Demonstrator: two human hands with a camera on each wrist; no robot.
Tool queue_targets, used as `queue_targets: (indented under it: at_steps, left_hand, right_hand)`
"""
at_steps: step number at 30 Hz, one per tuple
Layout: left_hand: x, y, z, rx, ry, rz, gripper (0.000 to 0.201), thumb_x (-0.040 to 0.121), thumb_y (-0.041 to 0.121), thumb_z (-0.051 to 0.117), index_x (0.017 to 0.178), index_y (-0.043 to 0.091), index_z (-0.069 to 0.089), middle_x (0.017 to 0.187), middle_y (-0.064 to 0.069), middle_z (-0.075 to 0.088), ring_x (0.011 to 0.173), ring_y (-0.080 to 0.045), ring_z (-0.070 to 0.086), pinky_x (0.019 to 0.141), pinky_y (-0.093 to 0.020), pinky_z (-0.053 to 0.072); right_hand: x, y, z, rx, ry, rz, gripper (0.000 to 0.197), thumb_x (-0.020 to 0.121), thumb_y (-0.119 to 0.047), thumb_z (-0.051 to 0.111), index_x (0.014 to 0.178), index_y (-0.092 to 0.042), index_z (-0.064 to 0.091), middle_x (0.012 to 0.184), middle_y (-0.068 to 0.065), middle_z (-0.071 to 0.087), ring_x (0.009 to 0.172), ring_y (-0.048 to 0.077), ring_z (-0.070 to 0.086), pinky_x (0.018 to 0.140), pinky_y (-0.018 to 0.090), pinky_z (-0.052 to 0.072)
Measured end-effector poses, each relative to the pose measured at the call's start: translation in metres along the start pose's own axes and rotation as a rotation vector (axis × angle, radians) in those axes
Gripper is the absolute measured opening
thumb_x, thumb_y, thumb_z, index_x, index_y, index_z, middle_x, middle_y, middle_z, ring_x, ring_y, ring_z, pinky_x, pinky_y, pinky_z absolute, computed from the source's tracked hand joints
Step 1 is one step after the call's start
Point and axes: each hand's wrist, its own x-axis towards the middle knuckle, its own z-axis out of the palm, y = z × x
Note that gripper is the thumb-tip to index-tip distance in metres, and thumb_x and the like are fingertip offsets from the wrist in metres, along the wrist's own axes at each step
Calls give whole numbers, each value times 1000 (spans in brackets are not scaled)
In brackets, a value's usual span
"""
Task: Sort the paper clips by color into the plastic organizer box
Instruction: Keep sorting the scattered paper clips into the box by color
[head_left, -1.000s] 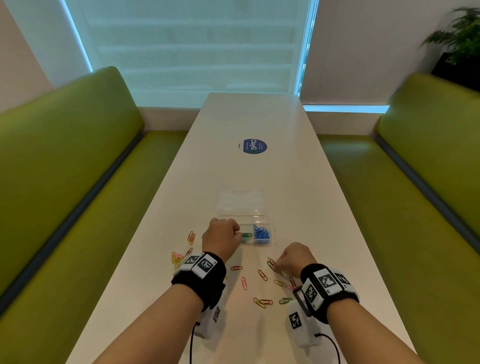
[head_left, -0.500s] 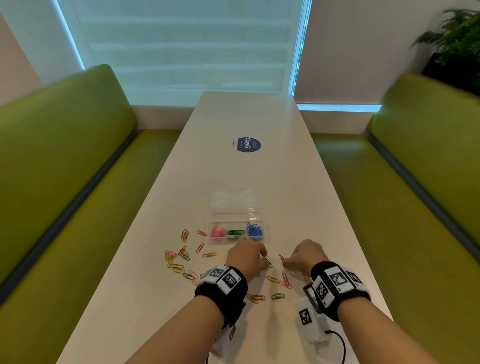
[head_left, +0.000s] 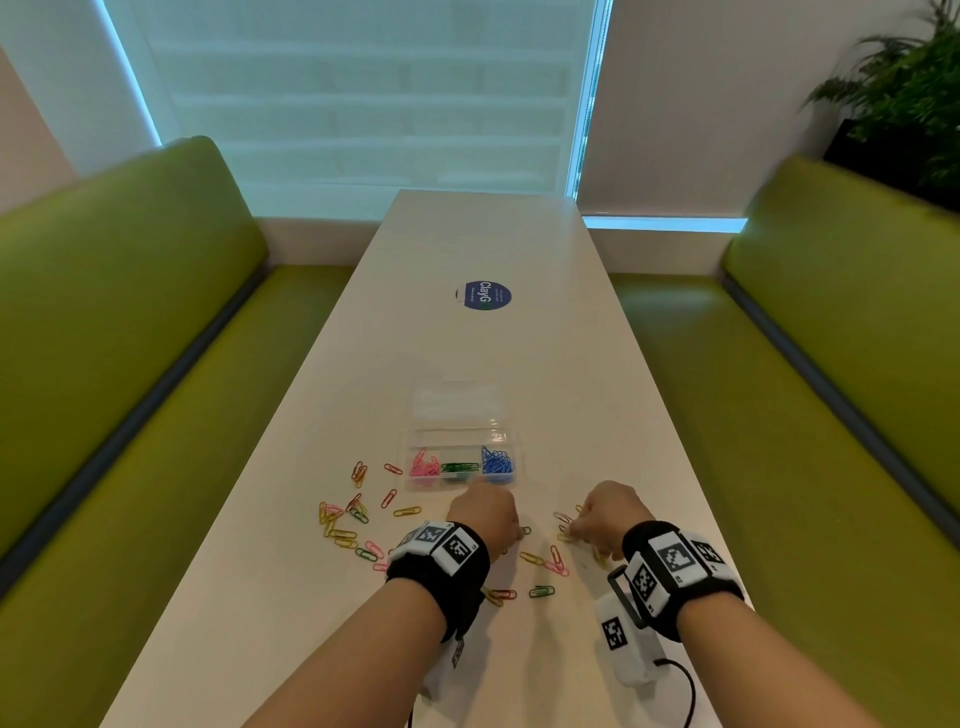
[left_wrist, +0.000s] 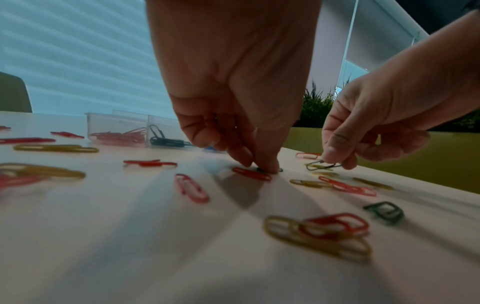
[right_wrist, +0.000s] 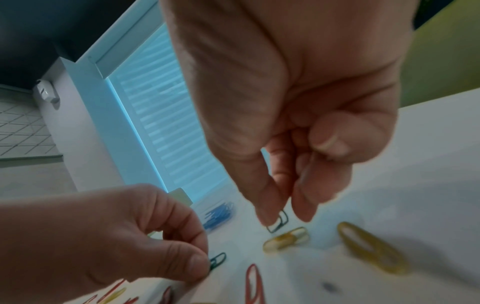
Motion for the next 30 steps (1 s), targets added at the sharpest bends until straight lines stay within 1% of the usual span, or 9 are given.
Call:
queue_targets:
  at_steps: [2,7,9,12,14,17,20,24,30]
  left_hand:
    - [-3,0,-1,4,11,13,29,93,32,54,107,13,70,118,-10,60,115,-23,53,87,-35,48]
    - [-12,1,-2,12,65,42,25,91,25,54,100,10,72,105,-7,69,99,-23,63,80,-31,52]
    - [-15,-1,-6,-4,97,53,23,90,25,56,98,11,73,104,-6,69,97,-22,64,78,-30,50]
    - [-18,-10,-20,-77,225,52,21,91,21,53,101,13,71,104,-4,69,102,-17,59,79,-27,47]
    - [-16,-22,-33,-126,339,11,22,92,21,52,104,15,69,104,-5,67,108,-16,52,84,-27,45]
    - [-10,-42,-51,-154,451,-68,23,91,20,52,107,19,69,105,-3,67,112,-15,50,85,-29,46]
    - [-1,-57,-56,-159,409,-109,26,91,20,52,111,22,69,110,-3,65,114,-16,51,89,-31,47]
    - [0,-64,-53,-181,340,-116,28,93,23,52,117,25,65,116,-4,61,110,-18,55,94,-31,46]
    - [-15,-83,-54,-253,381,-157,25,92,29,55,115,27,64,112,-2,59,106,-20,58,94,-32,46]
  right_hand:
    - [-3,-2,-1,10,13,-25,20,83,-21,66,86,-2,68,65,7,65,58,18,61,67,29,57]
    - [-9,-6,-5,49,-1,-49,12,79,-12,69,85,-1,70,76,9,71,53,18,64,56,26,57]
    - [-10,-7,-9,46,2,-67,10,81,-11,69,86,-3,69,78,9,71,53,16,64,57,24,57]
    - [-10,-12,-15,96,31,-115,6,83,-7,66,87,-4,69,74,7,67,55,16,64,55,22,57]
    - [-9,-17,-17,110,59,-158,13,85,-3,61,95,-3,69,80,8,66,59,15,64,54,22,57]
    - [-6,-26,-15,84,110,-224,23,87,-1,53,100,-7,71,91,6,66,76,20,65,69,31,59]
    - [-2,-35,-10,41,158,-270,28,87,-2,51,102,-13,72,104,4,69,85,16,64,84,33,57]
    - [3,-50,-3,23,192,-315,27,87,-6,52,102,-16,72,109,2,69,101,17,62,91,31,52]
    - [14,-80,11,31,223,-365,25,88,-6,53,101,-15,72,111,3,68,103,20,61,92,33,51]
